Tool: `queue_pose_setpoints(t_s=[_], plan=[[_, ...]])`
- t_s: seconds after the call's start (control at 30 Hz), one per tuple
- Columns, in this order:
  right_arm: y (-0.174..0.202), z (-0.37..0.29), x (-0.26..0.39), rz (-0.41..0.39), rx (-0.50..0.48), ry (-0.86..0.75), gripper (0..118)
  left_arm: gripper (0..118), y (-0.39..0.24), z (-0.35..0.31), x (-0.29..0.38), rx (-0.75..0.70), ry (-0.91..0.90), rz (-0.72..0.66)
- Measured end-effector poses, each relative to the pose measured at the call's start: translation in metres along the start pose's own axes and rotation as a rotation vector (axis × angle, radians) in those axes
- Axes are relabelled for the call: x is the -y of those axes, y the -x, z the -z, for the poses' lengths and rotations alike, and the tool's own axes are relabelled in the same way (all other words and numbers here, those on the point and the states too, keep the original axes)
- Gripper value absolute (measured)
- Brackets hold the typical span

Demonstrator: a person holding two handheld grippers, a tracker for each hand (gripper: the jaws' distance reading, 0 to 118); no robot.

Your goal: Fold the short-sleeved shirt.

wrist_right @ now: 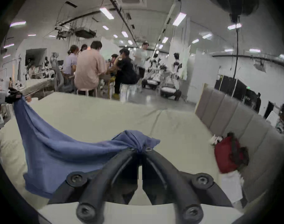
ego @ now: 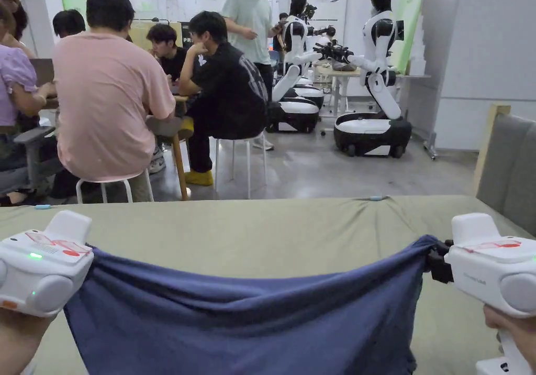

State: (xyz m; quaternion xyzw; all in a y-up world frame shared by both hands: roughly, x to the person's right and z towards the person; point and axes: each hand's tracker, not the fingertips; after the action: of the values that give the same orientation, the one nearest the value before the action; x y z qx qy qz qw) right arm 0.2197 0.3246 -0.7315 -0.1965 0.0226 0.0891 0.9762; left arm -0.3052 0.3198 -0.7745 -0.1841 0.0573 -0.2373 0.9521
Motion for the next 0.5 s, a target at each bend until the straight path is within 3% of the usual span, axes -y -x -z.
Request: queue_pose_setpoints(t_s=[0.1,0.2,0.4,0.5], plan=[[0.000,-0.012,-0.044,0.007,0.101,-0.075,3,0,0.030,-0.002,-0.024,-0.069,-0.024,0.026],[0.002,-0.015,-0.086,-0.064,0.239,-0.135,3,0,0.051,-0.002,-0.046,-0.110,-0.040,0.035],[0.008,-0.020,-0.158,-0.141,0.392,-0.215,3,0,0.085,-0.003,-0.102,-0.147,-0.102,-0.037],[0.001,-0.015,-0.188,-0.120,0.368,-0.212,3,0,0.103,0.005,-0.129,-0.174,-0.125,-0.085]])
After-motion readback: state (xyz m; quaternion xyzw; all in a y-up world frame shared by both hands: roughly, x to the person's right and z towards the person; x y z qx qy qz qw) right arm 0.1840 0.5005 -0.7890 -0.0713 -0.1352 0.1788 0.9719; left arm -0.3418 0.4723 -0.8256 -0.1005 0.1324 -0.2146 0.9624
